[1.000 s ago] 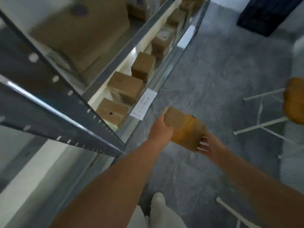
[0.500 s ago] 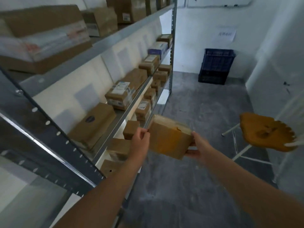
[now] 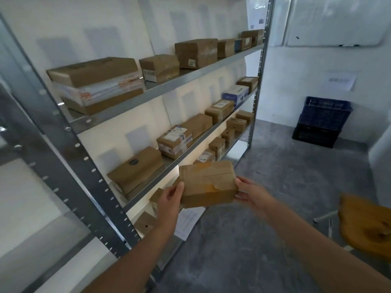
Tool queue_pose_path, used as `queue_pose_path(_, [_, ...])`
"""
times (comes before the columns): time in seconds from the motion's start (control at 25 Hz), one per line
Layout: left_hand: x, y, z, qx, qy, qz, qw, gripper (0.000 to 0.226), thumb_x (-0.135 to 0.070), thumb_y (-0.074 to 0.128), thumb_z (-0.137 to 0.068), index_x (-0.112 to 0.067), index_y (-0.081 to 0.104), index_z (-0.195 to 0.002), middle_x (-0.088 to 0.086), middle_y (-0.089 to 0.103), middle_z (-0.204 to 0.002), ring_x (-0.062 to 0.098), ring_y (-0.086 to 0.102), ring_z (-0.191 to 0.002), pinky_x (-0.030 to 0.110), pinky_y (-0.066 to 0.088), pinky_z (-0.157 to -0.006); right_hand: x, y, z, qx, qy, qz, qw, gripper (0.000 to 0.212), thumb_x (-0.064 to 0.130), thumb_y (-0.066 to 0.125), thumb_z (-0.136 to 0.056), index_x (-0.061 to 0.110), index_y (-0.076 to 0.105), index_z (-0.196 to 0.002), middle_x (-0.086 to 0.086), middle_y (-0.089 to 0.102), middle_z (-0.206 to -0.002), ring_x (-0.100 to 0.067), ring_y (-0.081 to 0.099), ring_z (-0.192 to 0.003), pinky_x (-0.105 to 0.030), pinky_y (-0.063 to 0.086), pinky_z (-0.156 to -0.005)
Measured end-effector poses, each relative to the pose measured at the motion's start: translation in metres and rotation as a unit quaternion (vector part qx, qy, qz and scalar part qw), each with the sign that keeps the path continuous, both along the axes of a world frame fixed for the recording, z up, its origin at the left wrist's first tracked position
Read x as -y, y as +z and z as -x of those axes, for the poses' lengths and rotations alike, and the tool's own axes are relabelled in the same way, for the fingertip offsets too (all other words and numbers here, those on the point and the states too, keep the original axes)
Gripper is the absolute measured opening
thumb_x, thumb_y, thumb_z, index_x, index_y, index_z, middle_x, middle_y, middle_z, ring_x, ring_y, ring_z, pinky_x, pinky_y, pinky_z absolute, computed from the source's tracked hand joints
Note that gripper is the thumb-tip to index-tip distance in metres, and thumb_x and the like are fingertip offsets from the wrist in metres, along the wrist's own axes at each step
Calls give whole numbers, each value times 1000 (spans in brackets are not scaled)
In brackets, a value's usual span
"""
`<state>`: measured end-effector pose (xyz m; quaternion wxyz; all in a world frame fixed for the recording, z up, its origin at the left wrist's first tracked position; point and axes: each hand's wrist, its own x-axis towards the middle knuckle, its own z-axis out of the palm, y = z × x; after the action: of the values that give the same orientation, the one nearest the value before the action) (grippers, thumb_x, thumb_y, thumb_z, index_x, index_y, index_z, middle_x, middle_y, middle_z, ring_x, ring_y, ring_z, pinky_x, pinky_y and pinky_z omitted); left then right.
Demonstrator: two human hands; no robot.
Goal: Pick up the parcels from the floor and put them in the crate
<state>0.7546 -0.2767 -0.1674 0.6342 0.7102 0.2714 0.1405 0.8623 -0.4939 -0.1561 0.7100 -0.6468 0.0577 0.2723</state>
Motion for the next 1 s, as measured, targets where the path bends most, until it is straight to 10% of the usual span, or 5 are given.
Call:
queue_pose_path(0.2, [-12,2,14,33,17,-28,999,17,-35,59,-95,-34,61,-111,-17,64,-108,7,61,-103,18,48,-75,-8,-11,5,28,36,-35,998,49,-16,42,-94,19,59,-125,-1,69,-116,-18,67,-103,-29,58,-77])
queue_pose_path(0.52, [-28,-13,71,72,121,0,990,25,-5,55,-97,-26,60,-110,-10,67,-113,9,61,-109,32,47,-97,-42,-18,28,79,71,-21,994,16,13,61,-95,9,70,-108,-10,74,-109,-23,71,-101,-42,56,-93])
queue_pose_path(0.88, [-85,3,155,133,146,-7,980,23,-18,64,-92,-22,57,-114,-15,71,-106,4,67,-101,16,55,-78,-127,-4,64,85,228,-58,968,42,14,61,-93,26,52,-133,-4,70,-115,-17,73,-95,-26,59,-71])
queue_pose_path(1.0, [-107,3,203,153,188,-36,970,29,-14,64,-91,-19,53,-117,-4,71,-111,11,68,-102,18,55,-79,-163,-1,88,90,340,-53,935,59,30,66,-85,41,42,-138,1,64,-125,-15,66,-110,-32,56,-89])
